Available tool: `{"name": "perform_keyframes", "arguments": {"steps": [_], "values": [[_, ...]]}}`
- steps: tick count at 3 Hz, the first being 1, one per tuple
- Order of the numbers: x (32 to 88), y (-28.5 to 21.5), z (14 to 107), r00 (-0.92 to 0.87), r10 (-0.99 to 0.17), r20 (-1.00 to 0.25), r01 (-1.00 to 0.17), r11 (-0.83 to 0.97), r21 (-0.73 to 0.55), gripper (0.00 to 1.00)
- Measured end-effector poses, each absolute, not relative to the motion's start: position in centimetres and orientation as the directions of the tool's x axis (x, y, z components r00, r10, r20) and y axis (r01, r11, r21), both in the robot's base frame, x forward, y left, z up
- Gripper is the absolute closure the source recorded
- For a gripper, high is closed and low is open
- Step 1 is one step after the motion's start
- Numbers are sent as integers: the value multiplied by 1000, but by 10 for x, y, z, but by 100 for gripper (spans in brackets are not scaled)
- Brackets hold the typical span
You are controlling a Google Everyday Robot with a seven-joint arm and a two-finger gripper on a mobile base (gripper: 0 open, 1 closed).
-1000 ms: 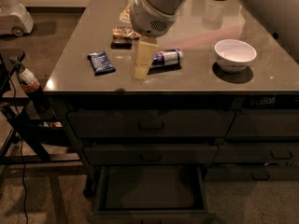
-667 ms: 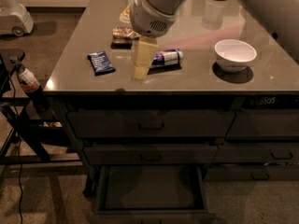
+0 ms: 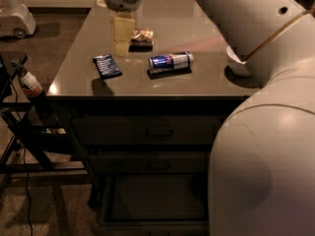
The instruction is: Place rxbar blueberry into bottom drawer
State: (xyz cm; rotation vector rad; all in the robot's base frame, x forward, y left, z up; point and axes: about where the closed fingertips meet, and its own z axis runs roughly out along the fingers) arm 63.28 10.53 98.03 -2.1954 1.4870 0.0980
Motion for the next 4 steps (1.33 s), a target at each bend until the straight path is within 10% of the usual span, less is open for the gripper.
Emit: {"name": "perform_keyframes", "arguments": {"steps": [4], "values": [[678,107,903,378,-849,-370,-915,-283,-286,0]]}}
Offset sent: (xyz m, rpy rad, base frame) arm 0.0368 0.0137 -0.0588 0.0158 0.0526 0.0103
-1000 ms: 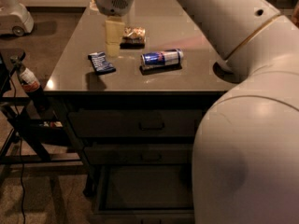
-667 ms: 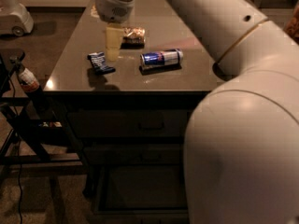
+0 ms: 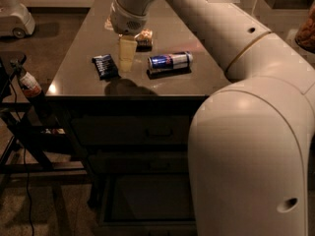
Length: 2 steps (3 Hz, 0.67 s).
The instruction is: Place rxbar blueberry into bottom drawer
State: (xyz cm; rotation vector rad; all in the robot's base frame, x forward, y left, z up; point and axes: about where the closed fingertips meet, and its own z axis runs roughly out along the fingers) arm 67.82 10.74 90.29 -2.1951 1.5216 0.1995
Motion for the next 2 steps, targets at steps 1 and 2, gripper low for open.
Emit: {"name": "perform_keyframes", "arguments": {"steps": [1,2], "values": [[679,109,903,380,-848,-369,-915,-285,-286,0],[687,136,898,421,-829,-368,-899,-325,-294,0]]}}
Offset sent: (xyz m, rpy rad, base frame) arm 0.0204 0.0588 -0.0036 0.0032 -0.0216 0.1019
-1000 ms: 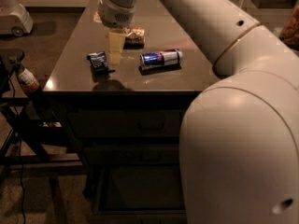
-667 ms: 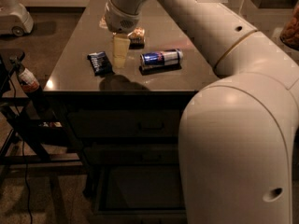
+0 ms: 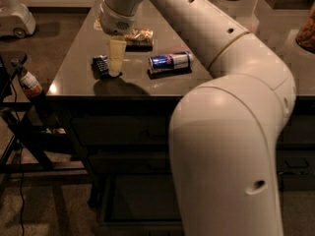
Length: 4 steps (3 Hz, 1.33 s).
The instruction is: Place rxbar blueberry into bottom drawer
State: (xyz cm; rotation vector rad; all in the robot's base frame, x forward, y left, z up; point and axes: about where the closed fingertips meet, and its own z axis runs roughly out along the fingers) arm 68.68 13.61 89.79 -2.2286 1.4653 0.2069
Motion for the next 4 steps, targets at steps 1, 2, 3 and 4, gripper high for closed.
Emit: {"name": "perform_keyframes", "arguments": {"steps": [1,2,3,4], "values": [[695,166,898,462,-810,-360,-881,-373,-292,0],[712,192,904,489,-793,-363,-867,-395,-304,0],[715,196,902,490,-791,-368,-866,-391,-313,0],[716,188,893,471,-791,-390,-877,-370,-307,0]]}}
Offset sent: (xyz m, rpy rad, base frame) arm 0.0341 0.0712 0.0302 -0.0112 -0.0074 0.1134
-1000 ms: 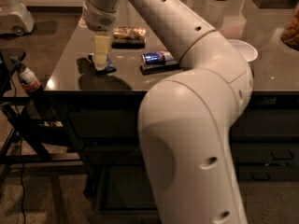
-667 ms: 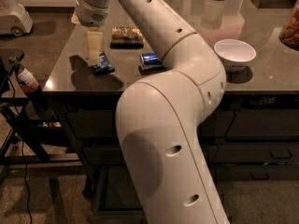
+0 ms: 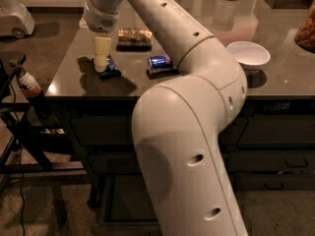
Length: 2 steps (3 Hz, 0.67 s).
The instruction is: Place rxbar blueberry into bottom drawer
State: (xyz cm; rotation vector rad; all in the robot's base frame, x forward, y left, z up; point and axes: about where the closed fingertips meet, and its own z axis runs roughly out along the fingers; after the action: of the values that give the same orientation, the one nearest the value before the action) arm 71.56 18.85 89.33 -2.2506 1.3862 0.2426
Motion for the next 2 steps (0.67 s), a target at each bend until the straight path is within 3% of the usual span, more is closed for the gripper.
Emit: {"name": "perform_keyframes", "arguments": {"steps": [2], "values": [[706,161,860,420,-807,-416,-905,-338,-259,0]]}}
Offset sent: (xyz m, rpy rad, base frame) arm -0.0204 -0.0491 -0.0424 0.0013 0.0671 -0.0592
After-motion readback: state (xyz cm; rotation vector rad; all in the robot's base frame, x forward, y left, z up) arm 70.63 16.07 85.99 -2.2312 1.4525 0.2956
